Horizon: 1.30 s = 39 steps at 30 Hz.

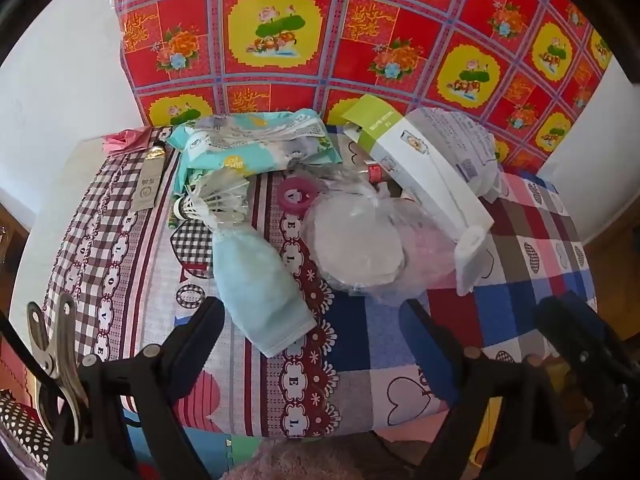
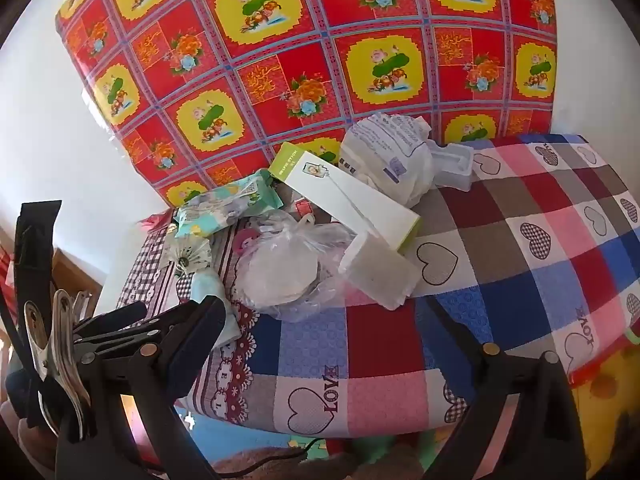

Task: Collect trash
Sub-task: 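Move both tools toward the trash pile on the bed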

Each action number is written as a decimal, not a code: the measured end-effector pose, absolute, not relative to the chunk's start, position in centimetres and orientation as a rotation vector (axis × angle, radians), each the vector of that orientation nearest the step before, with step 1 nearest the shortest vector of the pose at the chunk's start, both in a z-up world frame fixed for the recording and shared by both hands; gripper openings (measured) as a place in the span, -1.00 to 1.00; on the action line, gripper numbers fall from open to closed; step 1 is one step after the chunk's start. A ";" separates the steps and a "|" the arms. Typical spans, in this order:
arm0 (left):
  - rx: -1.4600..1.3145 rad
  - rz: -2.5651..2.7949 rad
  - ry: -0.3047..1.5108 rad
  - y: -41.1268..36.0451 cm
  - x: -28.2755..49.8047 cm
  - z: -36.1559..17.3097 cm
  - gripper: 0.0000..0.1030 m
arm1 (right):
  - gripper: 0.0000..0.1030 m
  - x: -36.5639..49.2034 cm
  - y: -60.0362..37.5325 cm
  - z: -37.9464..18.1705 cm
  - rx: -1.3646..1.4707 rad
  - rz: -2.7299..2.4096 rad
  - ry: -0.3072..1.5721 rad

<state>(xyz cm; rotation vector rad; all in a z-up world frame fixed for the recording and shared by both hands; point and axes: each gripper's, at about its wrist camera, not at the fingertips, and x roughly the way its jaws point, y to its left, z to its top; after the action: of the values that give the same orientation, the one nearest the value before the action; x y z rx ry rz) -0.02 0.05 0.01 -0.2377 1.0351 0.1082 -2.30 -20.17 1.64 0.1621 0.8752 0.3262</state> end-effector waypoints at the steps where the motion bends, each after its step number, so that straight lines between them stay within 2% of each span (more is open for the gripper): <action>1: -0.235 0.104 1.034 0.1 0.0 0.0 0.79 | 0.91 -2.3 -20.1 1.6 0.161 0.328 0.874; 39: -0.274 0.174 1.085 2.4 1.0 -2.0 0.78 | 0.91 -0.9 -19.8 0.9 0.168 0.334 0.912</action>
<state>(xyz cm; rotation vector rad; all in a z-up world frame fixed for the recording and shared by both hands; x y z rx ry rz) 0.97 2.36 -1.96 -0.2735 1.0853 0.1738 -0.88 -19.76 0.88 0.1684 0.9120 0.3340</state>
